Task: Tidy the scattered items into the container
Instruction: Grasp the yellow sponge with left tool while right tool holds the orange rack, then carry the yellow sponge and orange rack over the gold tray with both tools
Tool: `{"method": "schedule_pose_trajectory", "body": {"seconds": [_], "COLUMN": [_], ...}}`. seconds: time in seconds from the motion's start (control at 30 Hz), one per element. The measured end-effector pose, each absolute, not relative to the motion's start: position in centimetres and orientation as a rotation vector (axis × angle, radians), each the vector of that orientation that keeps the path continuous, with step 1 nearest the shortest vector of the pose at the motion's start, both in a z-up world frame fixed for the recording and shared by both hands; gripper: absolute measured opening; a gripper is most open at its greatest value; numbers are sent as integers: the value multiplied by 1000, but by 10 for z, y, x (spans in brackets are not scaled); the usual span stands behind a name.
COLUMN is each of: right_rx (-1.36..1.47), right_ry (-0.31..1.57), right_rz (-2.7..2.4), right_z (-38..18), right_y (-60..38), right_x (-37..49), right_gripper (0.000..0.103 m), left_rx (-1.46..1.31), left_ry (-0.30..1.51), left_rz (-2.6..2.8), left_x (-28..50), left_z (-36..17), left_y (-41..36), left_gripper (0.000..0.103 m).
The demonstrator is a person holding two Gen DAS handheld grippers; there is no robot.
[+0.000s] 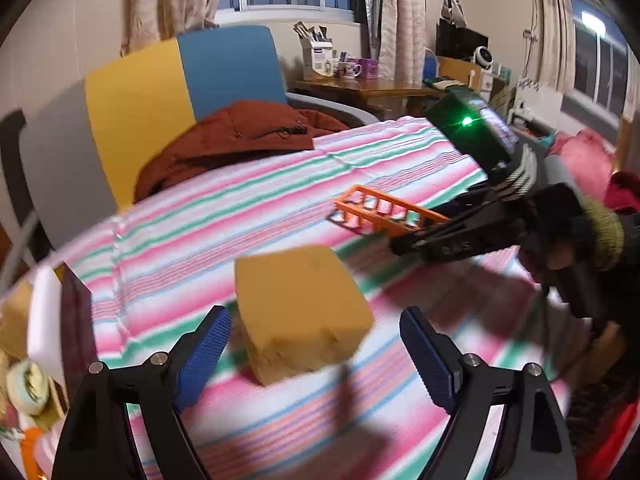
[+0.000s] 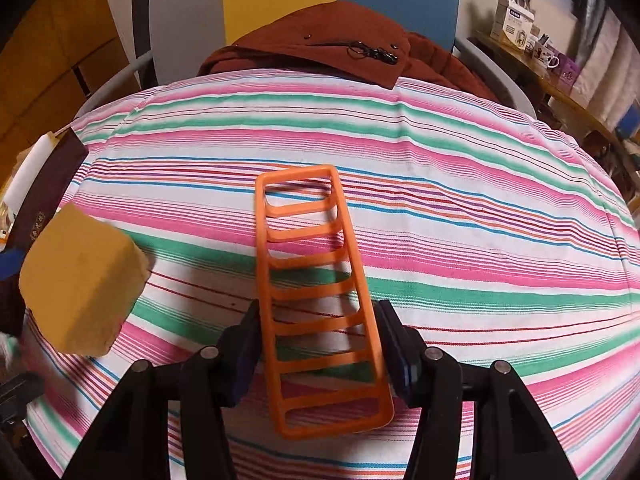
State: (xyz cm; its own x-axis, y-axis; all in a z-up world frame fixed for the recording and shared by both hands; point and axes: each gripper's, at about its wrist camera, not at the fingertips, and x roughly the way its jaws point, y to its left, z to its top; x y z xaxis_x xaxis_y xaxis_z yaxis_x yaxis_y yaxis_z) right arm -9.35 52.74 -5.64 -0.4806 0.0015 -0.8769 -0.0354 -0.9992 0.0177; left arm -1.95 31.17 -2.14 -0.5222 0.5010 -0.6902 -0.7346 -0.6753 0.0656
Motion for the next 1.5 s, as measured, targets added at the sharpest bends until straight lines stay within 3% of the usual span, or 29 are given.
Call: {"method": "schedule_pose_trajectory", "body": {"seconds": [0.37,0.67,0.97,1.3,1.5], "right_rx": [-1596,-1584,-1541,-1452,-1397], "right_ry": [109,103,89,189,341], "right_rz": [2691,2697,2697,2708,2738], "right_z": [-58,-58,-56,-55,-47], "right_y": [530,529,521,479,465], "right_x": [-95,-94,-81,-33,-8], "right_gripper": [62,62,51,51,50], "left_rx": [-907,-949,-946,-910,-891], "left_ry": [472,342,283,291,243], "left_rz": [2208,2174,2185,2201,2194], "left_x": [-42,-52,-43,-13,3], "left_z": [-45,-49,-46,-43,-41], "left_y": [321,314,291,260,244], "left_gripper": [88,75,72,71,71]}}
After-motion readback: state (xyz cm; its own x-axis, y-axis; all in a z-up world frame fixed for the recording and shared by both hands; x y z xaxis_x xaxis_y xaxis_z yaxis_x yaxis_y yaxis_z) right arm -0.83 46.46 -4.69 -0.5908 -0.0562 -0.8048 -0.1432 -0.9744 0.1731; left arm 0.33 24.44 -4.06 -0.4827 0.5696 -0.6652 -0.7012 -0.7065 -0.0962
